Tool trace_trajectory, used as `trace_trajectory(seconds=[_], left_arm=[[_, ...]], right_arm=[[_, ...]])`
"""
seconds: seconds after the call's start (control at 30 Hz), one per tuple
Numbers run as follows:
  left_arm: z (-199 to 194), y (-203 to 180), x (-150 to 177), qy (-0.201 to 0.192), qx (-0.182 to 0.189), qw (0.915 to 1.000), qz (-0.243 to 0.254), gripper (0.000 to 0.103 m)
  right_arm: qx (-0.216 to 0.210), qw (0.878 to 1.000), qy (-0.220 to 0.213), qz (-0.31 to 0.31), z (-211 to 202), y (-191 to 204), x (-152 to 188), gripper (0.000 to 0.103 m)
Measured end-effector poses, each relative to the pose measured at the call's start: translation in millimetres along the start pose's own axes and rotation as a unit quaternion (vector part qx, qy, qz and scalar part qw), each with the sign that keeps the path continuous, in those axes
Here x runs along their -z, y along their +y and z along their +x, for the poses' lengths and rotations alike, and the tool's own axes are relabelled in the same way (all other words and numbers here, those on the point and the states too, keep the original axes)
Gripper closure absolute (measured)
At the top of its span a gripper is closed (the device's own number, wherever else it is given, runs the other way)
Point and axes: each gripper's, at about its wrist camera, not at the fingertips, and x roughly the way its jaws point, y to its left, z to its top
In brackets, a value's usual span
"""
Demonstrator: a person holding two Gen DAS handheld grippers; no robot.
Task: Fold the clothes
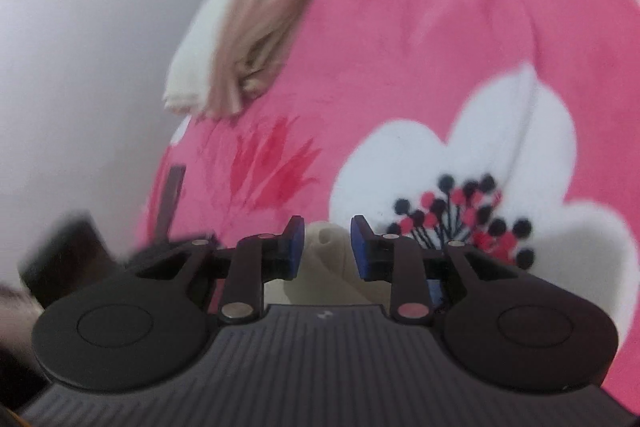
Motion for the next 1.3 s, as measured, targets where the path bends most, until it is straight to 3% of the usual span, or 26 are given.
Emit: trace_trajectory(seconds=[0.17, 0.33, 0.43, 0.5, 0.7, 0.87, 0.93, 1.0, 1.07, 1.2, 1.23, 1.3], left_arm=[[-12.0, -14.5, 1.3, -0.026, -0.004, 0.9989, 0.040, 0.066], [-12.4, -14.4, -4.9, -0.032, 0.008, 0.9988, 0.037, 0.066], [-1.8, -11.2, -4.7, -0.028, 0.007, 0.9990, 0.036, 0.065], [7.2, -5.6, -2.8, -0.018, 0.006, 0.9996, 0.023, 0.064], [12.3, 0.5, 0.0, -0.019, 0.016, 0.9997, 0.006, 0.063], [13.0, 5.9, 2.2, -0.021, 0.023, 0.9995, -0.004, 0.064], [13.7, 6.9, 2.4, -0.021, 0.024, 0.9995, -0.004, 0.064], [16.2, 9.2, 0.1, -0.020, 0.027, 0.9994, -0.007, 0.065], [17.7, 11.0, -1.6, -0.017, 0.028, 0.9994, -0.011, 0.065], [16.5, 6.8, -0.4, -0.019, 0.019, 0.9996, -0.009, 0.070], [15.4, 4.8, 0.5, -0.022, 0.017, 0.9996, -0.006, 0.074], [12.2, 0.0, 2.4, -0.029, 0.010, 0.9995, 0.000, 0.079]], right_arm=[[-0.079, 0.986, 0.053, 0.134, 17.3, -21.3, -5.8, 0.077], [-0.137, 0.973, 0.080, 0.167, 32.5, -17.9, -6.9, 0.076], [-0.129, 0.972, 0.091, 0.174, 50.1, -17.8, -8.8, 0.077], [-0.120, 0.971, 0.086, 0.187, 52.6, -21.9, -10.5, 0.076], [-0.139, 0.973, -0.023, 0.182, -26.1, -26.4, -19.1, 0.076], [-0.040, 0.981, -0.131, 0.140, -124.4, -32.6, 16.7, 0.075], [0.030, 0.977, -0.170, 0.122, -159.5, -38.8, 44.2, 0.067], [0.073, 0.972, -0.183, 0.125, -179.3, -49.8, 72.1, 0.046], [0.088, 0.969, -0.174, 0.150, -184.1, -61.0, 98.3, 0.044], [0.098, 0.975, -0.130, 0.150, -161.2, -65.7, 125.6, 0.041], [0.099, 0.977, -0.126, 0.144, -154.6, -66.2, 128.0, 0.044], [0.106, 0.977, -0.130, 0.129, -149.0, -62.2, 127.3, 0.061]])
